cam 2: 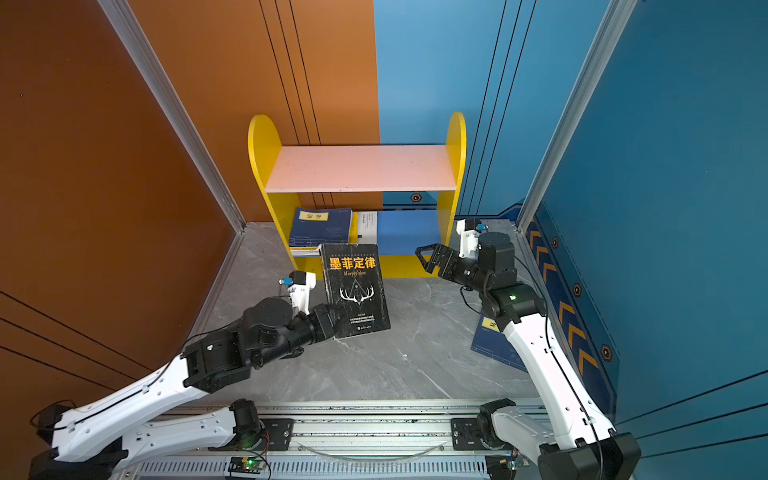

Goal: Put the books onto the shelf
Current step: 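Lift the black book with both grippers up toward the shelf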

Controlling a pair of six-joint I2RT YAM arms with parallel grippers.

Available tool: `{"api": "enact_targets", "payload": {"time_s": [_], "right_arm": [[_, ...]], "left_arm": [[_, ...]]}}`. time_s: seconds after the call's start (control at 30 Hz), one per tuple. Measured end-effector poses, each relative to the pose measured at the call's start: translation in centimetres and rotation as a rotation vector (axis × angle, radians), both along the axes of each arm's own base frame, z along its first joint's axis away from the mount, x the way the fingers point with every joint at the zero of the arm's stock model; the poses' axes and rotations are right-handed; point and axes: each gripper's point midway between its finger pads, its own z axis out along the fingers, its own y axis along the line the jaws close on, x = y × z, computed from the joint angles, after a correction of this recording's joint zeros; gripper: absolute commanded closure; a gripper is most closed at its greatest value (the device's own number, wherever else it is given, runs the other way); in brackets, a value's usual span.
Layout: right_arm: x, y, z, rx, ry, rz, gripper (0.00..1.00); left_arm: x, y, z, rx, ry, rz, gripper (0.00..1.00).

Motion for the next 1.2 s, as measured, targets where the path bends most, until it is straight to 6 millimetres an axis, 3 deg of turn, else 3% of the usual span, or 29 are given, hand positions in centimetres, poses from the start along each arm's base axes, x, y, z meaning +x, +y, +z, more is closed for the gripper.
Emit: {"api": "enact_targets", "payload": {"time_s": [0.3,0.43,0.53,0.67,0.77,0.93,1.07,1.2], "right_arm": [[0.7,1.5,3.6,0.211,-0.005,0.03,0.01],[1.1,1.9,4.6,0.273,0.001,0.038,0.0],[0.9,2.6,6.4,0.313,-0.025,0.058,0.01],[-0.2,4.3,10.0,0.372,-0.092,0.116,0.01],[-1.1,5.5,11.6,0.412,-0.125,0.161,0.01],[-1.7,6.7,12.9,0.458,-0.153,0.194,0.01],[-1.4,7.3,13.0,0.481,-0.152,0.199,0.02],[-0.9,8.5,11.9,0.495,-0.118,0.206,0.02]], "left_arm": [[0.9,-0.1,9.5,-0.072,-0.229,-0.012,0.98],[2.5,-0.7,13.9,-0.099,-0.327,0.016,0.99],[4.2,-0.7,15.8,-0.127,-0.379,0.063,0.99],[7.1,-0.6,16.0,-0.136,-0.399,0.13,0.99],[9.4,-0.5,15.7,-0.148,-0.394,0.176,0.99],[12.1,-0.3,15.8,-0.199,-0.389,0.233,0.98],[12.5,-0.2,16.5,-0.25,-0.394,0.252,0.98],[12.7,0.2,17.4,-0.306,-0.408,0.273,0.98]]}}
